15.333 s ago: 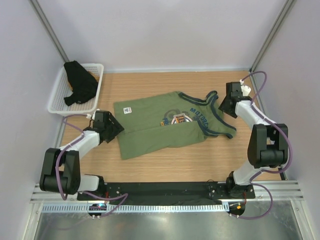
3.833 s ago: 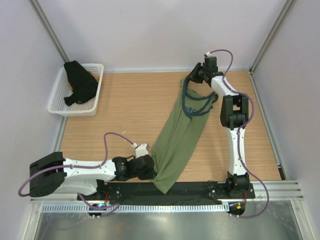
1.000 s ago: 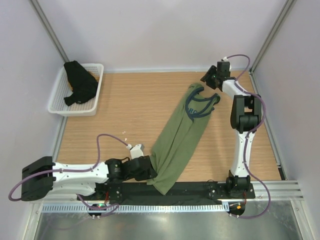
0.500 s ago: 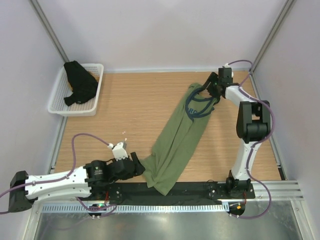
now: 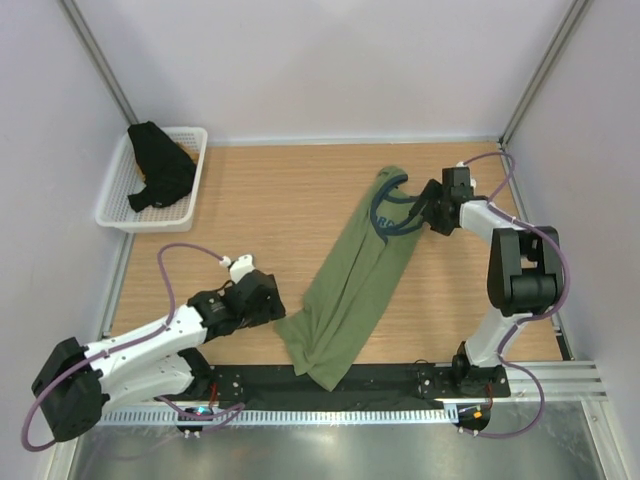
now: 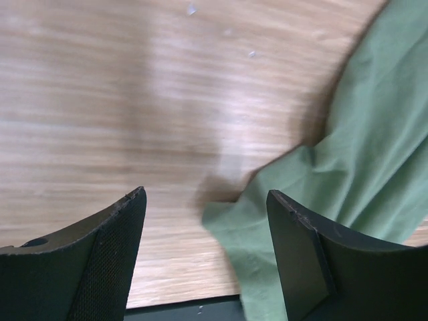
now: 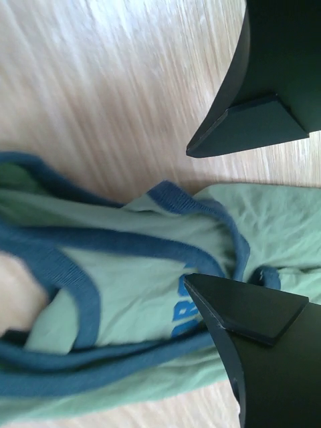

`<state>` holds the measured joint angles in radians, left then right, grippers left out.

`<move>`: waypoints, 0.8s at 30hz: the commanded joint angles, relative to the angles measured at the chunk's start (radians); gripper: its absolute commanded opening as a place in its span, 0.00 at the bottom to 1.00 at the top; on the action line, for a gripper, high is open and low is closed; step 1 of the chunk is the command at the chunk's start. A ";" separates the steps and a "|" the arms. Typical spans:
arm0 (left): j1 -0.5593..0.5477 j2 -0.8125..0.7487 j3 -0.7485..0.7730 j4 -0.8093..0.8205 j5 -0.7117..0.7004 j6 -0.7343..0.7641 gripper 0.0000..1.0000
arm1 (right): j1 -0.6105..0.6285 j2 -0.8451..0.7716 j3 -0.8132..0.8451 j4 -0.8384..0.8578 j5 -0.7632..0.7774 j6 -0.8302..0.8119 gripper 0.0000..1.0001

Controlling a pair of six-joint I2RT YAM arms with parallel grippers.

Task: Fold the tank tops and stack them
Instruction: Fold the tank top

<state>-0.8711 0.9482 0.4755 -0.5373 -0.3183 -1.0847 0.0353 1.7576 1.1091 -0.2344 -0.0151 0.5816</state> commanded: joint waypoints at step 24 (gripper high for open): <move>0.391 0.340 0.210 0.331 0.507 0.302 0.69 | -0.023 0.392 0.654 -0.083 -0.109 -0.008 0.87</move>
<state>-0.4675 1.2854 0.6701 -0.3092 0.1047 -0.7990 0.0154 2.3054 1.8538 -0.2489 -0.1482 0.6289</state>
